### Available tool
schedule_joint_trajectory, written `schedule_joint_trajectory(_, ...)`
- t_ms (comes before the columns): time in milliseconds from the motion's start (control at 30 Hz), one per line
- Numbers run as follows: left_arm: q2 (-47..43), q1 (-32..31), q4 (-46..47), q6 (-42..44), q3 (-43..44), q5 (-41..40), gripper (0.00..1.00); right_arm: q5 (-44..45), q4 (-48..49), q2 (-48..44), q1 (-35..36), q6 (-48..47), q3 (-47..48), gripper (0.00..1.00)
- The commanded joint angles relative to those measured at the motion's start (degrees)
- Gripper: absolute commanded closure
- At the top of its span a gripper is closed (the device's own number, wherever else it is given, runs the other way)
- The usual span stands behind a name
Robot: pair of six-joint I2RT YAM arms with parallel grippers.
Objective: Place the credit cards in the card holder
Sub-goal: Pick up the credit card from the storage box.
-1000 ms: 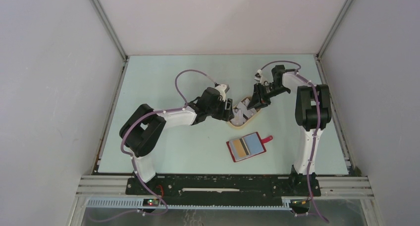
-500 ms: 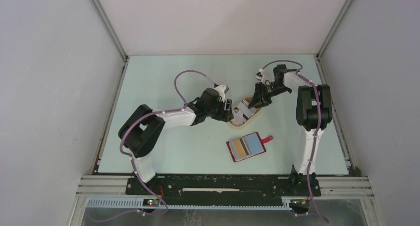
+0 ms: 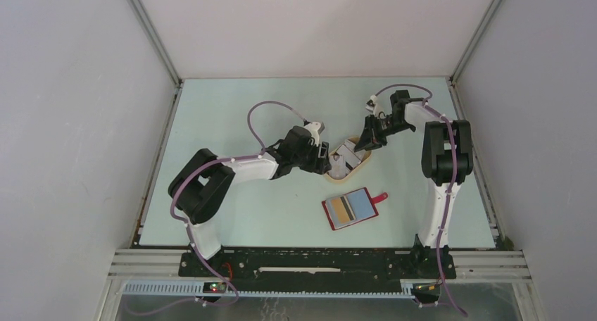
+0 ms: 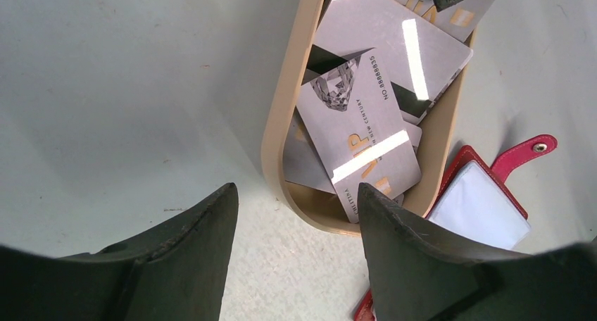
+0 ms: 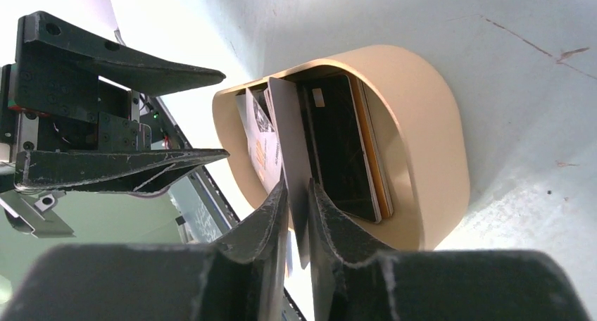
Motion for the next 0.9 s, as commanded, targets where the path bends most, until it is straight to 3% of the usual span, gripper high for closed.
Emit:
schedule_joint_trajectory(0,-3.1,0.1,2.2,-0.5,-1.8,0.5,0.32,-0.1,1.7,-2.3,-1.0,0.9,-0.6,0.79)
schedule_joint_trajectory(233,-7.1,0.1,4.3,-0.7,-4.7,-0.9,0.33,4.6,7.3,-7.7,-0.9,0.2,-3.9,1.0)
schedule_joint_trajectory(667,-21.7,-0.1,12.2,-2.1,-15.4,-1.7,0.34,4.9,9.1,-15.6,-1.0,-5.1,-6.6,1.0)
schedule_joint_trajectory(867,-31.8,-0.5,24.4,-7.1,-25.1,3.0,0.33,0.6,5.4,-20.4,-1.2,-11.2,-6.8,1.0)
